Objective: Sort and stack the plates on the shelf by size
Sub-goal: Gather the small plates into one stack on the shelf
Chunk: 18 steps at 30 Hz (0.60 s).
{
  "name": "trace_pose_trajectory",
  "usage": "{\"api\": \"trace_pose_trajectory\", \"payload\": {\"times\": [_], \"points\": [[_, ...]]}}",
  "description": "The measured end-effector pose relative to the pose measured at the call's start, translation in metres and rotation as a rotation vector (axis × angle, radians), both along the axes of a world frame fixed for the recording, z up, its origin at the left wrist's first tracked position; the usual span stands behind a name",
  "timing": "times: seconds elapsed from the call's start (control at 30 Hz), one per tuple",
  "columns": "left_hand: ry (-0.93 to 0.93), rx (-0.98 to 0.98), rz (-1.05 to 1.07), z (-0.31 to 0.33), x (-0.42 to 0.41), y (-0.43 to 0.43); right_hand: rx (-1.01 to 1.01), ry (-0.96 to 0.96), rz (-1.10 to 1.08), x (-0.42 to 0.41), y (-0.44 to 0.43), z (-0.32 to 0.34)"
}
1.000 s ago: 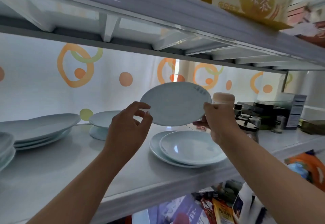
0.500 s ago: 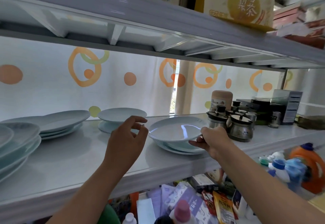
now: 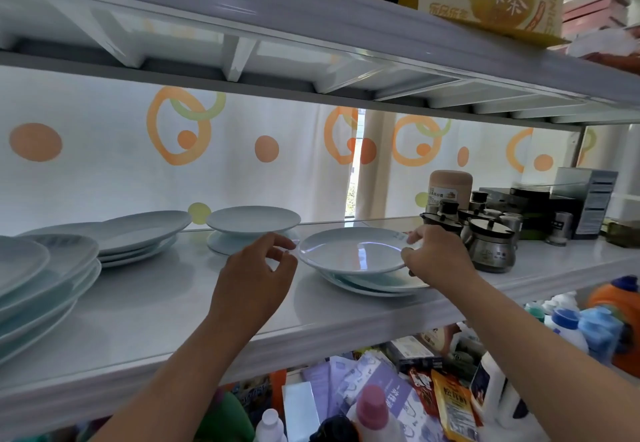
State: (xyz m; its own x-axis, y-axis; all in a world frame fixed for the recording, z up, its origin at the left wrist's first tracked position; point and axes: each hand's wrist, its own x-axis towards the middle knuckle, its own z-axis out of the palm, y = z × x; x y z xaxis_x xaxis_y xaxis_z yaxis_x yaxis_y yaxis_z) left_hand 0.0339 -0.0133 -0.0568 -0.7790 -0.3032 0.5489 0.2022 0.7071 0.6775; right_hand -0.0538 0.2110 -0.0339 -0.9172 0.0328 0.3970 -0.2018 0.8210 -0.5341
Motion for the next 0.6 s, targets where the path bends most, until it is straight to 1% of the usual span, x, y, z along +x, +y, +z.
{"api": "trace_pose_trajectory", "payload": {"times": [0.1,0.23,0.6], "points": [[-0.022,-0.018,0.041,0.0,0.0,-0.012,0.172,-0.03,-0.013,-0.003,0.002,0.0],[-0.033,-0.013,0.07,0.002,-0.002,-0.022,0.27,-0.047,-0.012,-0.009,0.003,-0.002],[-0.017,-0.038,0.061,0.007,-0.01,-0.022,0.227,-0.014,0.084,-0.002,-0.028,0.014]]}}
